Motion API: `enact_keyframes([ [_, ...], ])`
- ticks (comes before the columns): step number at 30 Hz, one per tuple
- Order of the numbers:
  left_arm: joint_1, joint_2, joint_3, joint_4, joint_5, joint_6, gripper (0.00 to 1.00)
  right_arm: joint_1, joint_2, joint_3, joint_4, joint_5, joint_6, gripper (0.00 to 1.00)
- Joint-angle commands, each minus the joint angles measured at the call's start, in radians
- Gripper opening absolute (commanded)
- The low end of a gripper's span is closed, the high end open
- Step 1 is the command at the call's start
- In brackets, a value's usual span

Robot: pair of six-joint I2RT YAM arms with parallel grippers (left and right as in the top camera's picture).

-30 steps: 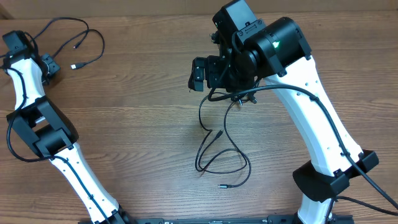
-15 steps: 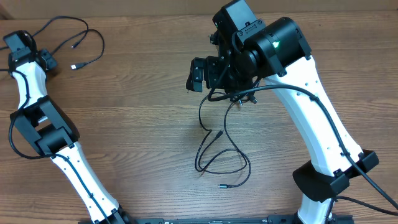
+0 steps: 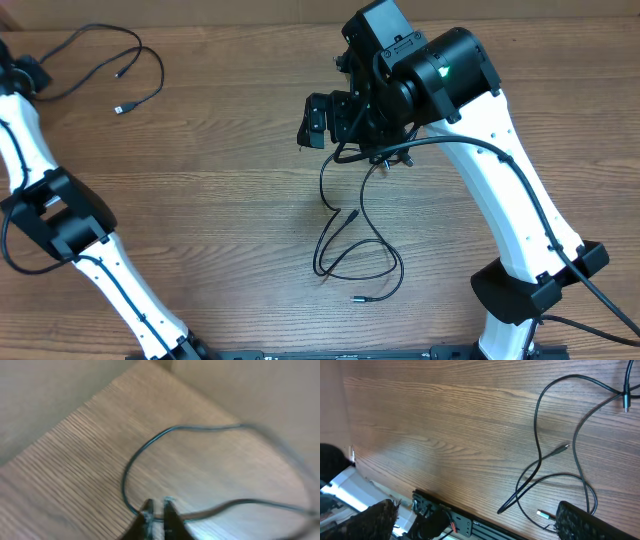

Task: Untangle cables
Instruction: 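Move the left gripper back to centre and grasp another cable strand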

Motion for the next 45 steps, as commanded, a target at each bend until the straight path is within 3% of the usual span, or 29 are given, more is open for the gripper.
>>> enact_keyframes([
  [1,-0.011,-0.132,0.040,-0.048,0.150,-0.182,0.24,0.002,-0.017,0.002,0.002,-0.005,-0.001,1.00],
  [4,-0.011,-0.192,0.040,-0.133,0.414,-0.216,0.57,-0.029,-0.017,0.002,0.002,0.037,-0.001,1.00],
  [5,-0.011,-0.207,0.040,-0.169,0.531,-0.216,0.85,-0.045,-0.017,0.002,0.002,0.062,0.000,1.00],
  [7,-0.015,-0.221,0.040,-0.226,0.725,-0.216,0.99,-0.089,-0.017,0.002,0.002,0.093,-0.001,1.00],
  [10,-0.045,-0.221,0.040,-0.311,0.988,-0.198,1.00,-0.177,-0.017,0.002,0.002,0.093,-0.008,1.00],
  [13,-0.109,-0.220,0.039,-0.529,1.039,-0.045,1.00,-0.253,-0.017,0.001,0.002,0.093,-0.040,1.00],
  [17,-0.246,-0.220,0.039,-0.812,0.838,0.169,1.00,-0.326,-0.017,0.001,0.002,0.093,-0.058,1.00],
  [20,-0.365,-0.220,0.039,-0.944,0.652,0.175,1.00,-0.349,-0.017,0.001,0.002,0.089,-0.089,1.00],
  [23,-0.483,-0.220,0.039,-1.012,0.597,0.193,0.97,-0.351,-0.017,0.001,0.002,0.089,-0.196,1.00],
  [25,-0.552,-0.220,0.039,-1.041,0.591,0.208,0.95,-0.352,-0.019,0.001,0.002,0.092,-0.248,1.00],
  [28,-0.645,-0.227,0.039,-1.048,0.573,0.180,0.95,-0.375,-0.031,0.001,0.002,0.097,-0.216,1.00],
  [33,-0.726,-0.295,0.039,-1.049,0.435,0.080,1.00,-0.490,-0.081,0.001,0.001,0.123,-0.210,1.00],
  [36,-0.761,-0.388,0.039,-1.049,0.426,0.080,0.99,-0.567,-0.134,-0.014,0.001,0.124,-0.216,1.00],
  [41,-0.832,-0.565,0.006,-1.049,0.304,0.079,1.00,-0.660,-0.238,-0.138,0.002,0.124,-0.241,1.00],
  [45,-0.915,-0.714,-0.164,-1.048,0.299,0.072,1.00,-0.672,-0.293,-0.307,0.002,0.122,-0.243,1.00],
])
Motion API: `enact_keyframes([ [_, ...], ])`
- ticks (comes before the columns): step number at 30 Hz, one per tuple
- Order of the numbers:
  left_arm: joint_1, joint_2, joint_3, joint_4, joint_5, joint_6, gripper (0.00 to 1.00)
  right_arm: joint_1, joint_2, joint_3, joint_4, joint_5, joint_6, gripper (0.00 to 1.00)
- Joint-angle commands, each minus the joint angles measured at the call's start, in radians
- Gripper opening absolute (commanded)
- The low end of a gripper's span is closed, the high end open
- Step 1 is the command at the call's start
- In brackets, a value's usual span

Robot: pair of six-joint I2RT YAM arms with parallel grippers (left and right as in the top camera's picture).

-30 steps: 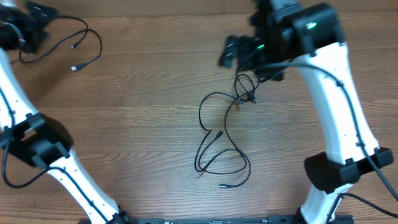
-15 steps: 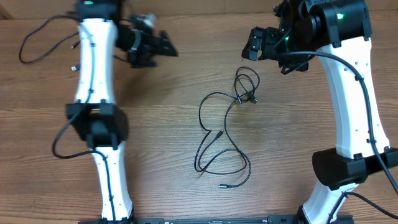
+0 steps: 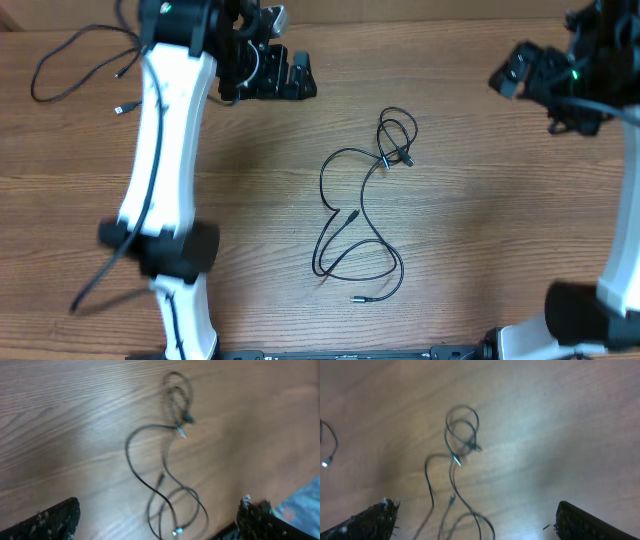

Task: Untangle cables
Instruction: 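Move the left gripper back to centre and grasp another cable strand, then lift the strand with the left gripper, pulling it up and left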

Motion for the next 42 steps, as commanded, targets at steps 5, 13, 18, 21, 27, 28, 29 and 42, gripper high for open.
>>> enact_keyframes([
  [5,-0.169,-0.232,-0.384,-0.010,-0.093,-0.075,1.00,0.003,-0.019,-0.248,0.002,-0.085,-0.018,1.00],
  [13,-0.323,-0.255,-0.735,0.056,-0.177,-0.180,0.98,0.003,-0.018,-0.349,0.049,-0.147,-0.004,1.00],
  [18,-0.362,-0.254,-0.870,0.156,-0.166,-0.187,0.96,0.003,-0.018,-0.349,0.080,-0.147,-0.004,1.00],
  [21,-0.370,-0.253,-0.932,0.191,-0.167,-0.187,0.90,0.003,-0.018,-0.349,0.100,-0.147,-0.004,1.00],
  [27,-0.368,-0.253,-1.025,0.210,-0.218,-0.195,0.75,0.003,-0.018,-0.349,0.171,-0.147,-0.004,1.00],
  [28,-0.368,-0.253,-1.036,0.219,-0.209,-0.196,0.72,0.003,-0.018,-0.349,0.182,-0.147,-0.004,1.00],
  [29,-0.368,-0.253,-1.045,0.229,-0.196,-0.195,0.68,0.003,-0.018,-0.349,0.187,-0.147,-0.004,1.00],
  [42,-0.367,-0.253,-1.078,0.297,-0.154,-0.201,0.04,0.003,-0.018,-0.349,0.195,-0.147,-0.004,1.00],
])
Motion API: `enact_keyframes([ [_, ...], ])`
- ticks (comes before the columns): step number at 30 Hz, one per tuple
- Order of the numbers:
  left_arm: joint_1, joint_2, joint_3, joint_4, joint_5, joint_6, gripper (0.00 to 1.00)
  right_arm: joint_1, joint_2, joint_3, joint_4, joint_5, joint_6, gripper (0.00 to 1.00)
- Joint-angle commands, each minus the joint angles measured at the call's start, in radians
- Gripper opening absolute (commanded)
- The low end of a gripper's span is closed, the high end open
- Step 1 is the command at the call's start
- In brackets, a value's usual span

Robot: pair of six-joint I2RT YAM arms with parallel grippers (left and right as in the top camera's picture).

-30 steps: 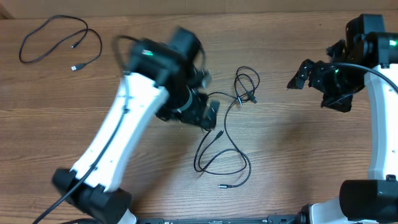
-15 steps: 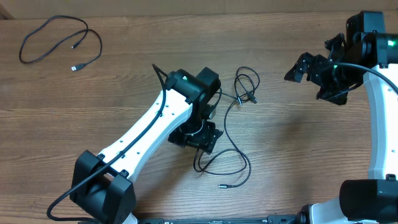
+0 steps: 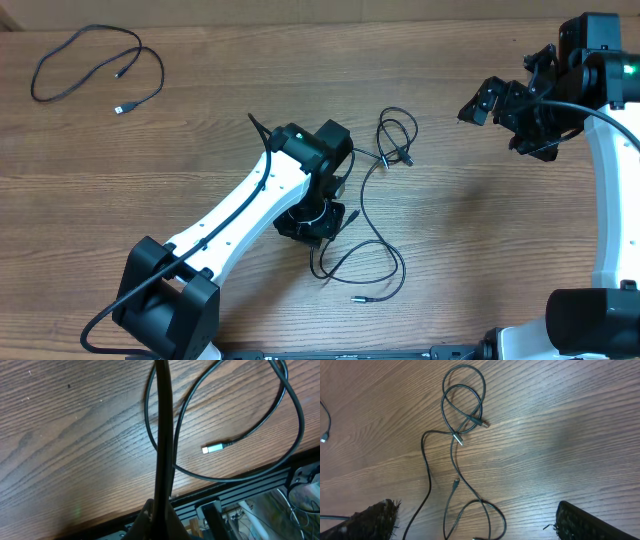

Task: Untangle cables
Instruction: 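Lift the strand with the left gripper, pulling it up and left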

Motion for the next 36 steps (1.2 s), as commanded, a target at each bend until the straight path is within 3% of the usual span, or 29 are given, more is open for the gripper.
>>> enact_keyframes([
  [1,-0.002,-0.001,0.020,-0.009,0.012,-0.006,0.04,0.003,-0.013,0.002,0.005,-0.013,0.003,1.00],
  [7,0.009,-0.001,0.239,-0.119,0.011,-0.005,0.04,0.003,-0.013,0.002,0.005,-0.013,0.003,1.00],
  [17,0.009,-0.001,0.801,-0.271,0.011,-0.005,0.04,0.003,-0.013,0.002,0.005,-0.013,0.003,1.00],
  [36,0.009,-0.002,1.191,-0.001,0.030,-0.006,0.04,0.003,-0.013,0.002,0.005,-0.013,0.003,1.00],
])
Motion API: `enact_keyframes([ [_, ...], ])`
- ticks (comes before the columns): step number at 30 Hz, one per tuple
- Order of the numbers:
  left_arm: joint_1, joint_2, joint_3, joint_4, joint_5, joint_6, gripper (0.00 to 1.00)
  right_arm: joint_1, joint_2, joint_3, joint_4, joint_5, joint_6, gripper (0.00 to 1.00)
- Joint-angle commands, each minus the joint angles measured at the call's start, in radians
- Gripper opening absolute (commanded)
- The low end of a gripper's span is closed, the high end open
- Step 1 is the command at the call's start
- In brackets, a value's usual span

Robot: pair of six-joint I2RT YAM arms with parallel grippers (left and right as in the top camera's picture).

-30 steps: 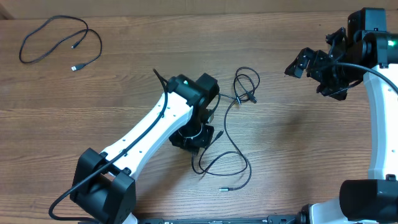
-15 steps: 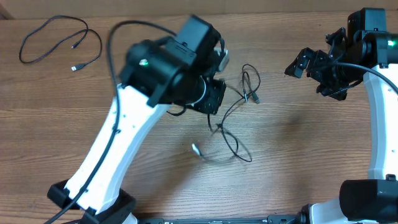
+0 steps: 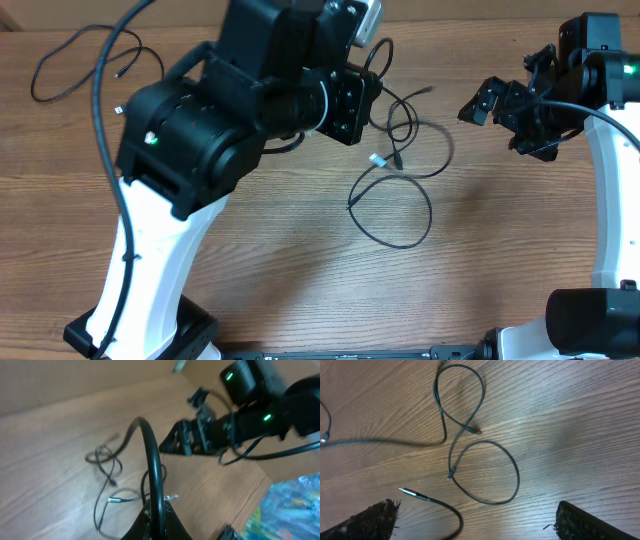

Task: Untangle cables
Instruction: 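Lift the strand with the left gripper, pulling it up and left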

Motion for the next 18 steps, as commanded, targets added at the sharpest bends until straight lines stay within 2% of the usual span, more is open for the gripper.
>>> enact_keyframes([
  [1,0.006,-0.004,0.037,0.013,0.001,-0.006,0.04,0.003,-0.013,0.002,0.004,-0.012,0.003,1.00],
  [10,0.006,-0.037,0.063,0.164,-0.018,-0.036,0.04,0.003,-0.013,0.002,0.003,-0.012,0.003,1.00],
  [15,0.006,-0.079,0.073,0.134,-0.280,-0.043,0.04,0.003,-0.013,0.002,0.003,-0.012,0.003,1.00],
  [18,0.006,-0.100,0.073,0.103,-0.475,-0.114,0.04,0.003,-0.013,0.002,0.004,-0.012,0.003,1.00],
])
